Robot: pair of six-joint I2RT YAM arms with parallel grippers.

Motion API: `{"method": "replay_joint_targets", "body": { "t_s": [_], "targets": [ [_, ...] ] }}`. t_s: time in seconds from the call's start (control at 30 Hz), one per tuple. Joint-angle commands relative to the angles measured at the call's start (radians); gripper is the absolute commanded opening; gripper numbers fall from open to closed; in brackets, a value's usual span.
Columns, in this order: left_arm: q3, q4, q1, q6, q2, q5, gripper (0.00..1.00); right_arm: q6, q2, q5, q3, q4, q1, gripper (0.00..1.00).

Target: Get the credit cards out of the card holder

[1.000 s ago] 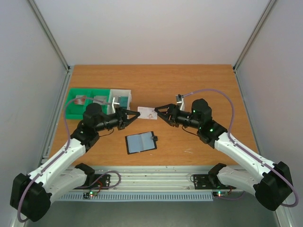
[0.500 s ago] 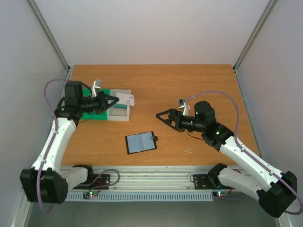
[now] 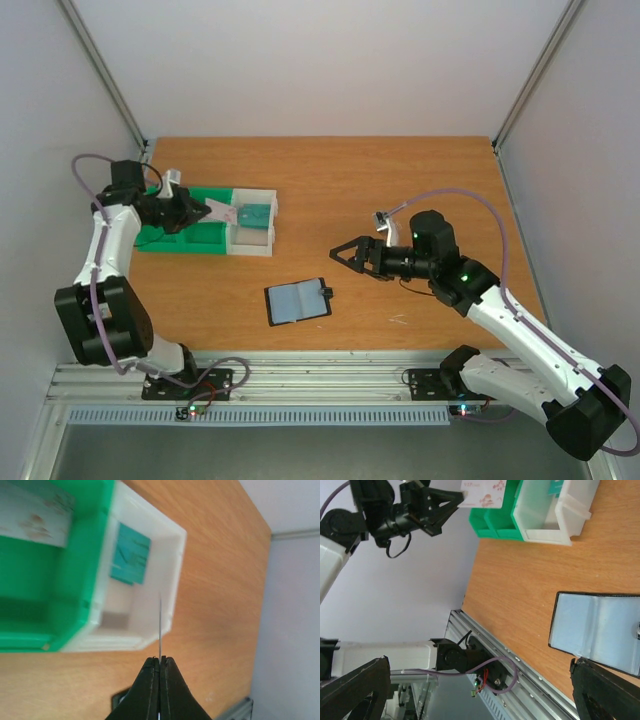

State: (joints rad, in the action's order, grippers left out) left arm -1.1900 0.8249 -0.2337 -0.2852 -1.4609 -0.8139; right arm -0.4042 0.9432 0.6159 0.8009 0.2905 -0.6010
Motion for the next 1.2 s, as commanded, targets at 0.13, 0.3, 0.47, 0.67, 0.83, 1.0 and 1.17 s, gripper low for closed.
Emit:
{"method": "replay_joint_targets", "body": {
  "t_s": [0.13, 0.3, 0.47, 0.67, 0.83, 1.0, 1.17],
  "targets": [
    [-0.119, 0.034, -0.105, 0.081, -0.132, 0.137, 0.01, 0.090, -0.002, 0.019, 0.076, 0.086, 0.002, 0.98],
    [-0.240, 0.099, -0.107, 0.117, -0.241, 0.170, 0.00, 0.053, -0.007, 0.013, 0.036, 0.034, 0.002, 0.98],
    [-0.317, 0.112, -0.107, 0.123, -0.329, 0.173, 0.00, 0.033, 0.019, 0.021, 0.029, -0.004, 0.003, 0.99],
    [-0.398, 0.148, -0.106, 0.115, -0.426, 0.119, 0.00, 0.012, 0.033, 0.012, 0.021, -0.028, 0.004, 0.98],
    [-0.410, 0.109, -0.102, 0.088, -0.452, 0.123, 0.01, 0.009, 0.054, 0.004, 0.023, -0.041, 0.003, 0.98],
    [-0.425, 0.079, -0.088, 0.069, -0.487, 0.156, 0.02, 0.013, 0.094, -0.013, 0.034, -0.033, 0.004, 0.98],
    [-0.432, 0.071, -0.074, 0.074, -0.518, 0.168, 0.02, 0.022, 0.114, -0.007, 0.058, -0.033, 0.004, 0.99]
  ]
}}
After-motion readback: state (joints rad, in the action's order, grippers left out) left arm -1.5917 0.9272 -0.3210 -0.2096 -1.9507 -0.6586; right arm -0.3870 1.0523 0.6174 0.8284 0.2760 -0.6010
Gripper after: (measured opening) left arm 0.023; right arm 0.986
